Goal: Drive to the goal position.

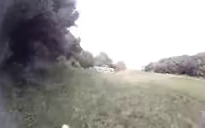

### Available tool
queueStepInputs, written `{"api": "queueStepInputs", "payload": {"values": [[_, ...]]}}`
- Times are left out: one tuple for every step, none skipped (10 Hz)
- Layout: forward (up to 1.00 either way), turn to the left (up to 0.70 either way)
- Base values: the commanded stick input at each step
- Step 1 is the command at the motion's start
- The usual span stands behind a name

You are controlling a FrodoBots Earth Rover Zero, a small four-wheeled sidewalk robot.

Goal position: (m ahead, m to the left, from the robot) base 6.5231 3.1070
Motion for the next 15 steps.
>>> {"api": "queueStepInputs", "payload": {"values": [[0.85,-0.34],[0.85,-0.34],[0.85,-0.34],[0.85,-0.34],[0.85,-0.34],[0.85,-0.34],[0.85,-0.34],[0.85,-0.34],[0.85,-0.34],[0.85,-0.34],[0.85,-0.34],[0.85,-0.34],[0.85,-0.28],[0.85,-0.05],[0.85,0.00]]}}
